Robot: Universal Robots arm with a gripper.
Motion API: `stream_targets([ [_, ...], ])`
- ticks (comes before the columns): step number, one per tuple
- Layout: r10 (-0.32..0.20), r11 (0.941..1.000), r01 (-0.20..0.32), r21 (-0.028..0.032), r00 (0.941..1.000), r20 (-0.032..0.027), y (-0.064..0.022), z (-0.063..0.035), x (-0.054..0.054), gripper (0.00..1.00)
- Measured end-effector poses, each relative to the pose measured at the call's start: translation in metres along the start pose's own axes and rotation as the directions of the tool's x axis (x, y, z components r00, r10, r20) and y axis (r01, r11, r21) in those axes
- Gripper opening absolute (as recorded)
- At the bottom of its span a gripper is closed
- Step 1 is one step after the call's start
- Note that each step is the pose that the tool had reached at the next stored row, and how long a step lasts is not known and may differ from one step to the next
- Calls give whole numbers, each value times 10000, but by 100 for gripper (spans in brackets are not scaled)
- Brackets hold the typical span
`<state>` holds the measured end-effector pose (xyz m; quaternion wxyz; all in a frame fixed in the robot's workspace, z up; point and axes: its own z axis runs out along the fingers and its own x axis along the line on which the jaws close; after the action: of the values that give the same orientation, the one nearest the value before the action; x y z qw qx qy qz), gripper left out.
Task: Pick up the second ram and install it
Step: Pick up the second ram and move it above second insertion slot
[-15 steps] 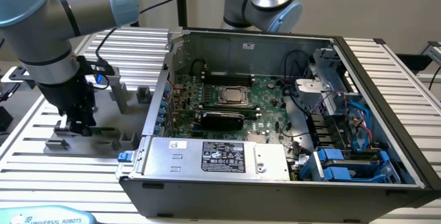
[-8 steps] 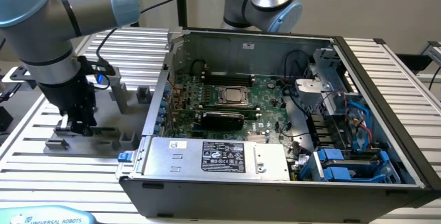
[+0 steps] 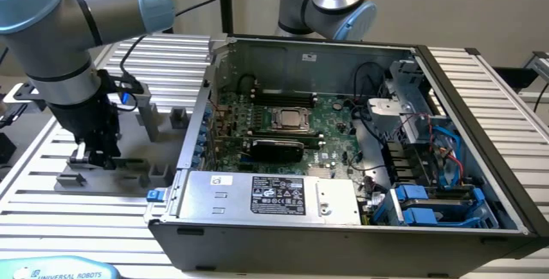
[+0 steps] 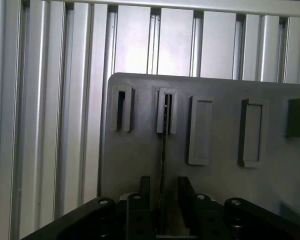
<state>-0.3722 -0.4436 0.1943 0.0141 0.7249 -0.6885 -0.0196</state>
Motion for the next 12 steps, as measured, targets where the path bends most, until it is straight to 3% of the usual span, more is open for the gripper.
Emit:
stream_targets([
  [4,-133,9999,133,-3,9999,-56,0,4,-5,36],
  [7,-191,9998,191,-5,9998,-63,0,4,-6,36],
  [10,-193,9998,193,-6,9998,-66,0,4,-6,34],
  [11,-194,9998,193,-7,9998,-69,0,4,-6,27],
  [12,-193,9998,193,-6,9998,-73,-1,4,-6,27],
])
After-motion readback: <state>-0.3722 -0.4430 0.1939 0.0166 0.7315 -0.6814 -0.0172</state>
